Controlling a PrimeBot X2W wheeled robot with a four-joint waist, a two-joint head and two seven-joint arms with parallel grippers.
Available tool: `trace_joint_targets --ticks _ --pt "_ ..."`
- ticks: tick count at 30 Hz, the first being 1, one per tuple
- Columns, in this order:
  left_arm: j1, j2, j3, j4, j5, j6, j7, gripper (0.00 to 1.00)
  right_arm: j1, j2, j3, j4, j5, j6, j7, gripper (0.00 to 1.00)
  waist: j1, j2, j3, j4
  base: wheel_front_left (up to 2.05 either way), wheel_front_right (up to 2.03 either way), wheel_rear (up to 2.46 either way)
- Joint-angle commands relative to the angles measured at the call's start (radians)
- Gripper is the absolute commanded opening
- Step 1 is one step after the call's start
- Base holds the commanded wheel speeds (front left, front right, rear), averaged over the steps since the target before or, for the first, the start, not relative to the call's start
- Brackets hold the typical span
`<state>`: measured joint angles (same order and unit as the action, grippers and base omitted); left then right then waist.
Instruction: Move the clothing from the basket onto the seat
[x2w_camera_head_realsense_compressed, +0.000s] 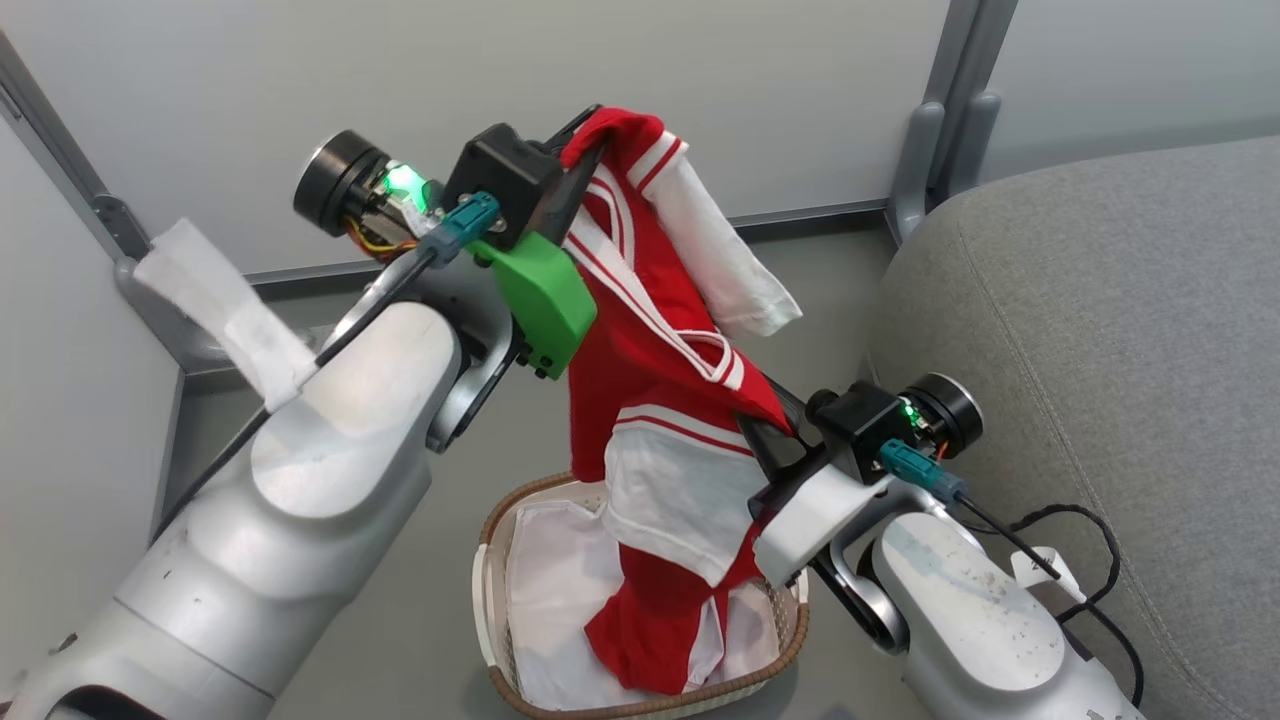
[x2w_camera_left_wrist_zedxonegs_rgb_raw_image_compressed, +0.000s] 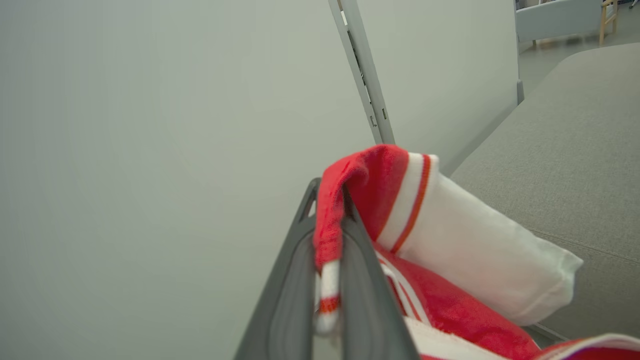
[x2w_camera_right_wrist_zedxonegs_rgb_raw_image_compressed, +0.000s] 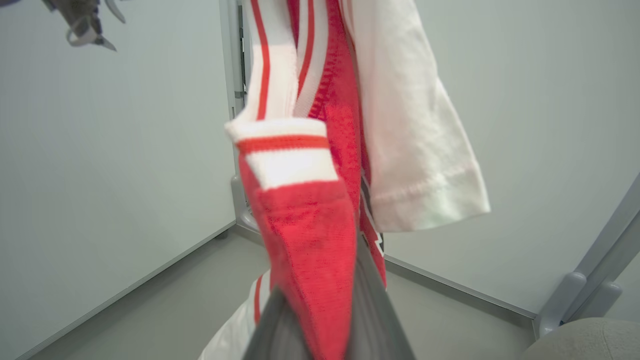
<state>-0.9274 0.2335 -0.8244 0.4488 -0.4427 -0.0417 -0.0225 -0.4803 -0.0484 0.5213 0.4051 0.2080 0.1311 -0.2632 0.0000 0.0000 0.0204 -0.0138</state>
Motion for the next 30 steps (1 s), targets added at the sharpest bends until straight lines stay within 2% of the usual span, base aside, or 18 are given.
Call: trace_joint_targets --ticks 1,2,3,12,23,30 --pt "0.034 0.010 0.013 0.000 -0.019 0.013 -0.018 0.40 0.013 -0.004 -0.011 -0.016 -0.007 -0.001 -0.002 0.00 0.0000 0.0000 0.004 -0.008 0.00 0.00 0.00" --pt "0.055 0.015 0.020 0.001 -0.027 0.019 -0.030 0.61 0.015 -0.004 -0.019 -0.023 -0.009 -0.001 -0.002 0.00 0.0000 0.0000 0.004 -0.011 0.00 0.00 0.00" --pt "0.074 0.021 0.028 0.001 -0.036 0.025 -0.040 1.00 0.015 -0.004 -0.026 -0.030 -0.011 -0.001 -0.002 0.00 0.0000 0.0000 0.006 -0.013 0.00 0.00 0.00" --pt "0.279 0.024 0.072 -0.003 -0.138 0.062 -0.126 1.00 0.005 -0.004 -0.130 -0.073 -0.033 -0.001 -0.003 0.00 0.0000 0.0000 0.013 -0.013 0.00 0.00 0.00" --pt "0.440 0.032 0.060 -0.031 -0.163 0.088 -0.189 1.00 0.041 -0.004 -0.241 -0.109 -0.091 -0.001 -0.002 0.00 0.0000 0.0000 0.017 -0.019 0.00 0.00 0.00" --pt "0.485 0.027 0.056 -0.035 -0.168 0.092 -0.210 1.00 0.032 -0.003 -0.278 -0.118 -0.130 -0.001 -0.002 0.00 0.0000 0.0000 0.033 -0.054 0.00 0.00 0.00"
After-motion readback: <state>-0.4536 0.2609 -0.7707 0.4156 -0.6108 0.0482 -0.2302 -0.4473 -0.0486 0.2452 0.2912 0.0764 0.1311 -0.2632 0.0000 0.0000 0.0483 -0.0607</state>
